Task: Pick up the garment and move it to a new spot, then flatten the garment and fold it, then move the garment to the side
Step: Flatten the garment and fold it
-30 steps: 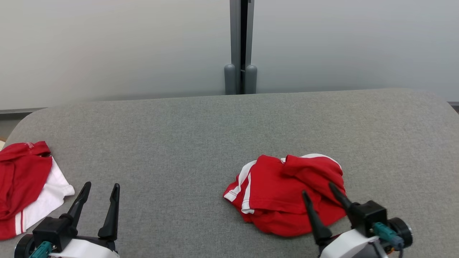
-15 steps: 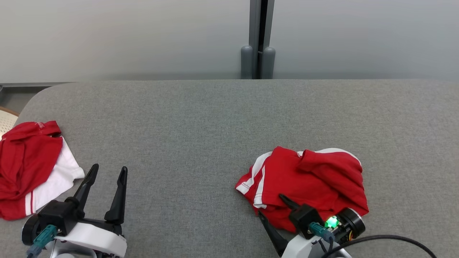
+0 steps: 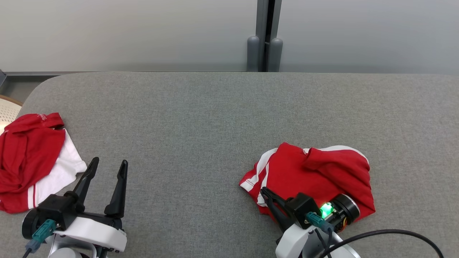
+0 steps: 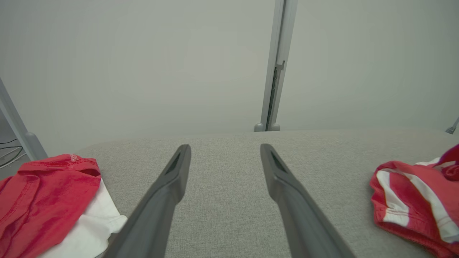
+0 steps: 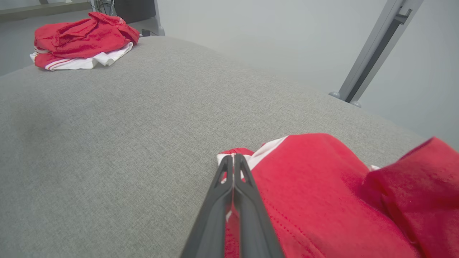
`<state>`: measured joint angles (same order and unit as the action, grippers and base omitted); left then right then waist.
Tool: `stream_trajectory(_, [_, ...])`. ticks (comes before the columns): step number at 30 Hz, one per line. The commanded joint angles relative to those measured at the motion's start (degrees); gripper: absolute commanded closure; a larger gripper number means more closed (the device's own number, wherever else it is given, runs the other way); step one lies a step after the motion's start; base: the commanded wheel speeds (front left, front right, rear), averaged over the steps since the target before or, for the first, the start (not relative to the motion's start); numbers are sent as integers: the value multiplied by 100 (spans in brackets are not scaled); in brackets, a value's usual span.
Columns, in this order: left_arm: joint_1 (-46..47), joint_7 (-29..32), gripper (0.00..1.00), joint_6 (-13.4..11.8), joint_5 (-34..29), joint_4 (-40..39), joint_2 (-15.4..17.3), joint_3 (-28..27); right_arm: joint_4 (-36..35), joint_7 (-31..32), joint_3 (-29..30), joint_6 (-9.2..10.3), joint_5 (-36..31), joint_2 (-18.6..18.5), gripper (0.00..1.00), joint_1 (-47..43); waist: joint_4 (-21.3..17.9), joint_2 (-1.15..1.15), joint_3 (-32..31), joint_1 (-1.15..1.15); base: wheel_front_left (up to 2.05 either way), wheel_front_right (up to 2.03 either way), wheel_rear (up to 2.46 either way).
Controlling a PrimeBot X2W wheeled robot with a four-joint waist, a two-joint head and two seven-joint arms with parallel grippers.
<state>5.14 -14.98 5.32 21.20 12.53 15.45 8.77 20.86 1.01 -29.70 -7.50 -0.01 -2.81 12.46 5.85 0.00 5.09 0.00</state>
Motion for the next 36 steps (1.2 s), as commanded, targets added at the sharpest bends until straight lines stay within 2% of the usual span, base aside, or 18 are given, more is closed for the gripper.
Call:
stream_trajectory(1, [90,-25,0,27,-39,11,1,-32,-55,-33,-35,1,75,-14,100,65,-2,0,-5,0,0,0,0])
stream_trajectory(17, [10,-26,0,114,-170,79,-94,-145,-326,-65,36,1,478,-17,100,-32,-65,0,-105,0,0,0,0])
stream_trajectory(18, [6,-26,0,113,-182,79,-100,-151,-372,-112,66,1,476,-15,95,-15,-68,0,-110,0,0,0,0])
stream_trajectory(19, [0,-26,0,118,-194,83,-103,-159,-400,-158,95,1,552,-15,4,-31,-71,0,-115,0,0,0,0])
stream_trajectory(20, [-2,-26,0,113,-202,84,-106,-166,-429,-220,133,1,573,-15,0,-40,-75,0,-123,0,0,0,0])
stream_trajectory(25, [-24,-26,0,134,-236,78,-125,-191,-576,-612,442,1,845,-15,0,-85,-100,0,-150,0,0,0,0])
stream_trajectory(36, [-96,-26,0,155,-286,52,-98,-239,-842,-995,1611,0,787,-15,0,-298,-182,0,-206,0,0,0,0])
